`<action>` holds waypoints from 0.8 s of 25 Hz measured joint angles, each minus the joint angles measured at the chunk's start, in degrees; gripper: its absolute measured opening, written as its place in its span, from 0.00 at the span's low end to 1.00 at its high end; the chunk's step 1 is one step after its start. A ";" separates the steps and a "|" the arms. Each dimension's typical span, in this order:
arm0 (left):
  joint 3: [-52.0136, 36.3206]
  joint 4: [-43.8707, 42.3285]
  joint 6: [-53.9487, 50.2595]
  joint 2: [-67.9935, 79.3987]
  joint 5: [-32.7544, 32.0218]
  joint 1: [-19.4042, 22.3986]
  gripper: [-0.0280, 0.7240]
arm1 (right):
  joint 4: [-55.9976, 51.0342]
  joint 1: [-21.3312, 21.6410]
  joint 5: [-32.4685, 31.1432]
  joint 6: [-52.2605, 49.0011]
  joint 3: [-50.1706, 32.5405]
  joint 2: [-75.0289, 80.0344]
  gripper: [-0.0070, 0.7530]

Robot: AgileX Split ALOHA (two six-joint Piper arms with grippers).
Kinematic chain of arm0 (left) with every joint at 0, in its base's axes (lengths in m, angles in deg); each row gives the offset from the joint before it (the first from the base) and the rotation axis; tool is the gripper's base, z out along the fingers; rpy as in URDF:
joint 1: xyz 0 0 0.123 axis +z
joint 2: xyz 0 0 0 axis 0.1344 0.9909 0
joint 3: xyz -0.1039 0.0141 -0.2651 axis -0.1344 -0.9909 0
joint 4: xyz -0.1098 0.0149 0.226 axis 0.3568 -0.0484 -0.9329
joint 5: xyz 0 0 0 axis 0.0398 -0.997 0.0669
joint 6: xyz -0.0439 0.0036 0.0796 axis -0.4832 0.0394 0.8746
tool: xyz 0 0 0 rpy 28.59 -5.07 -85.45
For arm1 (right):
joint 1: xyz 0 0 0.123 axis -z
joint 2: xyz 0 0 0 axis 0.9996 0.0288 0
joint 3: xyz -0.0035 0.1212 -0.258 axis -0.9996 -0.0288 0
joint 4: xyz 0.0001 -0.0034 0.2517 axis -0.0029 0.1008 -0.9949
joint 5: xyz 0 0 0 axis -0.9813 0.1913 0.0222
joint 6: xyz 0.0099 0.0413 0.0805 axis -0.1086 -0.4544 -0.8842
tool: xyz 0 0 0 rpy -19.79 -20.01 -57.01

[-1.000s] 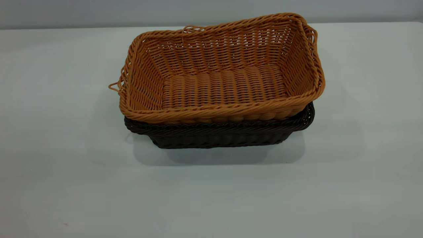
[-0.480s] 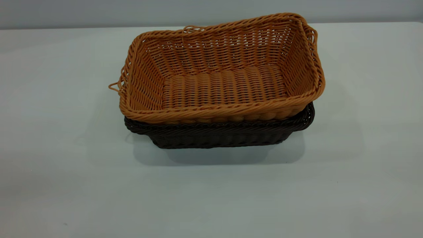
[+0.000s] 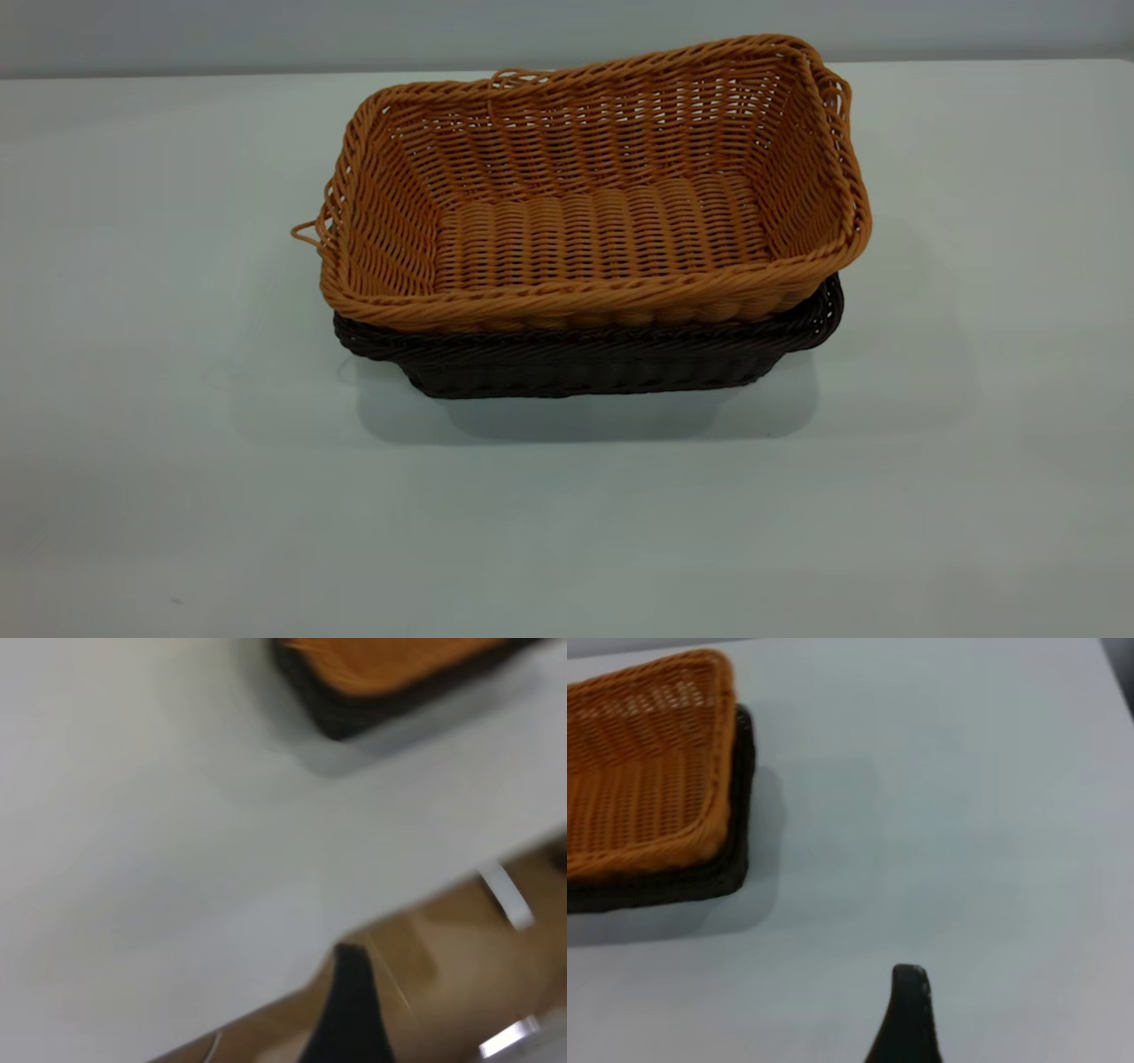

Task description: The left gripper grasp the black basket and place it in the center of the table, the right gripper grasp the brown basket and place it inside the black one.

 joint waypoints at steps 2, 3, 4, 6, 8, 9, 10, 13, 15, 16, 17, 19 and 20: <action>0.00 0.05 0.00 -1.20 0.00 6.46 0.76 | 0.00 0.60 0.00 0.00 0.00 -1.23 0.73; 0.00 0.05 0.00 -1.72 0.00 9.82 0.76 | -0.06 0.60 0.00 0.00 0.00 -1.87 0.73; 0.00 0.05 0.00 -2.15 0.00 12.37 0.76 | -0.06 0.60 0.00 0.00 0.00 -2.17 0.73; 0.00 0.05 0.00 -2.33 0.00 18.22 0.76 | -0.06 0.60 0.00 0.00 0.00 -2.17 0.73; 0.00 0.07 0.00 -2.33 0.00 21.79 0.76 | -0.12 0.48 0.00 0.00 0.00 -2.23 0.73; 0.00 0.07 0.00 -2.33 0.00 23.86 0.76 | -0.13 0.48 0.00 0.00 0.00 -2.23 0.73; 0.00 0.07 0.00 -2.33 0.00 25.02 0.76 | -0.13 0.48 0.00 0.00 0.00 -2.23 0.73; 0.00 0.18 0.00 -2.33 0.00 28.03 0.76 | -0.18 0.44 0.00 0.00 0.00 -2.23 0.73; 0.00 0.18 0.00 -2.33 0.00 29.11 0.76 | -0.23 0.44 0.00 0.00 0.00 -2.23 0.73; 0.00 0.23 -0.05 -2.33 0.00 29.59 0.76 | -0.22 0.44 0.00 0.00 0.00 -2.23 0.73; 0.00 0.19 -0.05 -2.33 0.00 30.00 0.76 | -0.22 0.44 0.00 0.00 0.00 -2.23 0.73; 0.00 0.24 -0.05 -2.33 0.00 30.25 0.76 | -0.22 0.44 0.00 0.00 0.00 -2.23 0.73; 0.00 0.24 -0.05 -2.33 0.00 30.25 0.76 | -0.22 0.44 0.00 0.00 0.00 -2.23 0.73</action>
